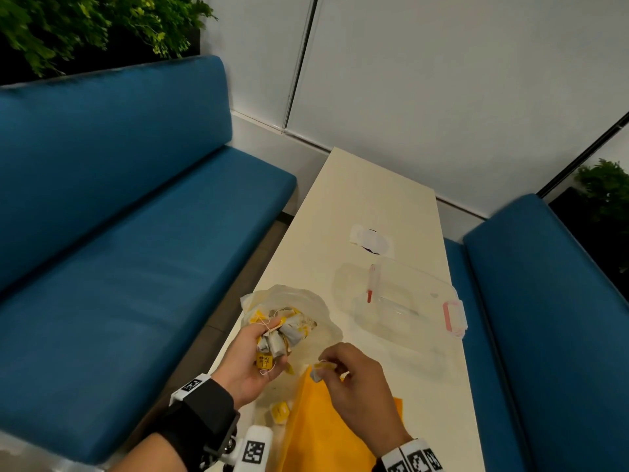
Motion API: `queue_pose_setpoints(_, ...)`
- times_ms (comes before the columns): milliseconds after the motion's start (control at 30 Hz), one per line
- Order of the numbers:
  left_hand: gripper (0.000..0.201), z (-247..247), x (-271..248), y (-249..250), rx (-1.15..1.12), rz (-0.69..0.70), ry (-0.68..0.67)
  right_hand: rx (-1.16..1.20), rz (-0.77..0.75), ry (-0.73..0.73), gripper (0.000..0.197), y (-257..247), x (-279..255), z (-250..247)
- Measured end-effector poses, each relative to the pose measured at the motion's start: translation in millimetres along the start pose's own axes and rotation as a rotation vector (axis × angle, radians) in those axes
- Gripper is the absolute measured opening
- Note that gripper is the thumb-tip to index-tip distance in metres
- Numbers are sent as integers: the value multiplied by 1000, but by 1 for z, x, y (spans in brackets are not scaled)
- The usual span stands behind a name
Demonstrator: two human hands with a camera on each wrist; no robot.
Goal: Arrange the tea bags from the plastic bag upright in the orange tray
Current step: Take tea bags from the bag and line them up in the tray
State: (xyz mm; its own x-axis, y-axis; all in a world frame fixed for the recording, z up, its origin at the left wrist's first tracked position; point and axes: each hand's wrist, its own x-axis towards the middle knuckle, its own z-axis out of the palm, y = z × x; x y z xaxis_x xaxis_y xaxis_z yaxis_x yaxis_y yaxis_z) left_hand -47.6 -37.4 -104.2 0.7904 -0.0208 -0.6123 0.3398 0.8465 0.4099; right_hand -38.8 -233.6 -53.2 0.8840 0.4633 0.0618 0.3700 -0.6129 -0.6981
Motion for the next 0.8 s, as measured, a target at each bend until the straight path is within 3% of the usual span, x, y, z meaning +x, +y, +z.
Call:
queue_pose_setpoints(333, 22, -44, -32, -4, 170, -84, -15, -168, 125, -49, 20, 43, -6, 0)
queue_pose_setpoints(433, 20, -51, -40, -15, 231, -146, 0, -239, 193, -108, 27, 56, -4, 4)
queue_pose_setpoints(533, 21, -50, -45, -31, 282, -253, -67, -241, 231, -154, 37, 61, 2, 11)
queue_pose_setpoints(700, 53, -56, -36, -56, 381, -366, -118, -361, 232, -183, 43, 61, 10, 19)
queue_pose_setpoints(800, 55, -59, -31, -65, 369, -390, -122, -421, 260, -214, 34, 64, 15, 24)
